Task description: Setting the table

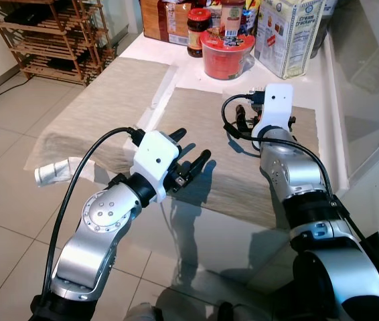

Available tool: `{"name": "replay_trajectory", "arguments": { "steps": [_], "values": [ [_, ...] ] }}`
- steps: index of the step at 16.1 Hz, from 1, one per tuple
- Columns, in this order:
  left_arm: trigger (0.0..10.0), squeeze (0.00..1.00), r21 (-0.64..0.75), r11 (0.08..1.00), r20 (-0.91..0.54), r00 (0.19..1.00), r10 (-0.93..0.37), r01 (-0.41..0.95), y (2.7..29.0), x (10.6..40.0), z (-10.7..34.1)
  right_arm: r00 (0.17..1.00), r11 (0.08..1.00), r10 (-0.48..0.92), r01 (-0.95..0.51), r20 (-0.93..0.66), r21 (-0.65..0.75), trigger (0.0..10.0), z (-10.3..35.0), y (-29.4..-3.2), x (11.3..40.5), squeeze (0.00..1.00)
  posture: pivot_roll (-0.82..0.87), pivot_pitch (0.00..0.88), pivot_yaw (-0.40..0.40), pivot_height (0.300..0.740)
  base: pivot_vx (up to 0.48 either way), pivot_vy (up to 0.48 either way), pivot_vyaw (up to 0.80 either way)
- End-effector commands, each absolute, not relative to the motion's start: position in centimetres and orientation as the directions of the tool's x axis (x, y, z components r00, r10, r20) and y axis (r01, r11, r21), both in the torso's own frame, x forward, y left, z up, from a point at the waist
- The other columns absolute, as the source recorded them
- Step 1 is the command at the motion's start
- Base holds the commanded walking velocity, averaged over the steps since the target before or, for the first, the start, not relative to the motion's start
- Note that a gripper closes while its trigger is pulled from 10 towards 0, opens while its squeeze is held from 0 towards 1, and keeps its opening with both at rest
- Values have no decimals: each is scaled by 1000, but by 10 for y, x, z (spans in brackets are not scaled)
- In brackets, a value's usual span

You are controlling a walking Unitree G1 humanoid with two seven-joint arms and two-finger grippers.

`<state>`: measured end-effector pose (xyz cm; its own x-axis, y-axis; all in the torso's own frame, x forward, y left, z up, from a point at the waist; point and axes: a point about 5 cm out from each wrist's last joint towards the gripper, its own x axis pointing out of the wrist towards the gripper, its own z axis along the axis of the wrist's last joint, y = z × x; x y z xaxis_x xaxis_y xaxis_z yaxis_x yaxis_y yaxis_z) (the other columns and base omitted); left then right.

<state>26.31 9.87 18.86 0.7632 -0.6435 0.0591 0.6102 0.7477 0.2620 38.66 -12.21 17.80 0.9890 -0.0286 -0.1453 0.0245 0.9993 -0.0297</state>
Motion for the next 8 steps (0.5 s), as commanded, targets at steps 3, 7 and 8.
{"name": "replay_trajectory", "arguments": {
  "steps": [3,7,8],
  "values": [
    [10000,0,264,742,72,754,-653,617,96,261,193,965,999,-34,29,-258,-23,10000,161,-124,383,0,101,112,33,740,0,0,0],
    [10000,0,264,743,71,756,-650,615,96,260,192,956,999,-51,50,-289,-13,10000,158,-125,380,0,103,96,27,740,0,0,0],
    [10000,0,265,743,72,756,-651,614,96,261,192,955,998,-64,60,-289,-22,10000,157,-127,379,0,101,86,26,740,0,0,0]
  ]
}}
